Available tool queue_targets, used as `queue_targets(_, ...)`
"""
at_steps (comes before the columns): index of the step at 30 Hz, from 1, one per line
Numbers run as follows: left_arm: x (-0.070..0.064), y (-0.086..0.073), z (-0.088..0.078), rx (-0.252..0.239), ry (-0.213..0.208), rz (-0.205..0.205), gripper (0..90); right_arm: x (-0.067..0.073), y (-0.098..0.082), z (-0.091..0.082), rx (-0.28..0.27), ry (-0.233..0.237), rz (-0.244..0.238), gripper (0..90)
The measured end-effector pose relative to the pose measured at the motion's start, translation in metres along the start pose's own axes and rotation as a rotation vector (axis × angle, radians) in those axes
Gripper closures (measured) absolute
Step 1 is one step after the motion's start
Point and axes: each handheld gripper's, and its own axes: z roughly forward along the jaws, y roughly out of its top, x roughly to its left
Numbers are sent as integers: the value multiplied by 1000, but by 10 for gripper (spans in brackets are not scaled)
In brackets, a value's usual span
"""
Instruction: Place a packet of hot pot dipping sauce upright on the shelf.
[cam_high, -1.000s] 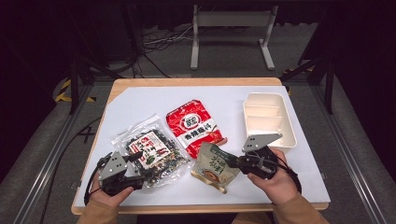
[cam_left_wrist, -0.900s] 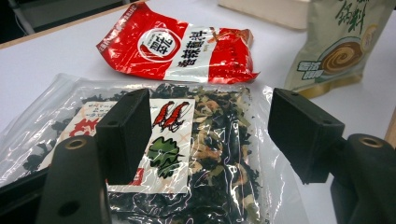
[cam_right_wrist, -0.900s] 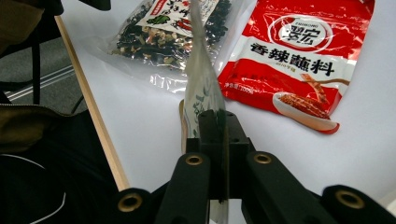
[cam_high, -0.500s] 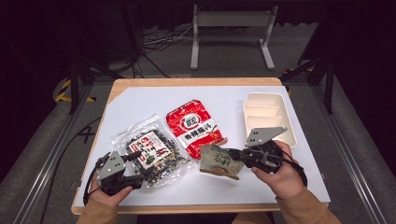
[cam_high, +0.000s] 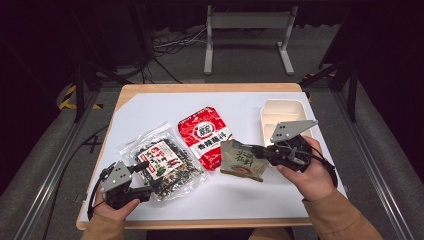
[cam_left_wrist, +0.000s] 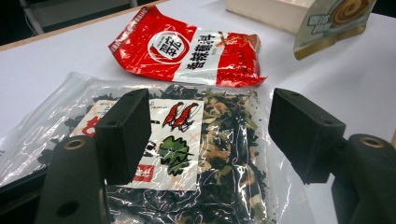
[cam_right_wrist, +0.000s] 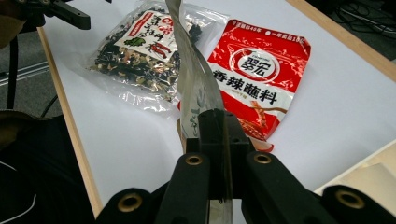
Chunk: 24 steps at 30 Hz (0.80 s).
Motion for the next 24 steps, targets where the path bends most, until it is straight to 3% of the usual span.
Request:
queue_targets(10,1,-1,-2,2,7,-5,306,-17,14,-18,-26,-19,-12,895)
queue_targets(24,4,-2,-7,-15,24,-21,306,-41,37,-37,-64,-58,-77,895)
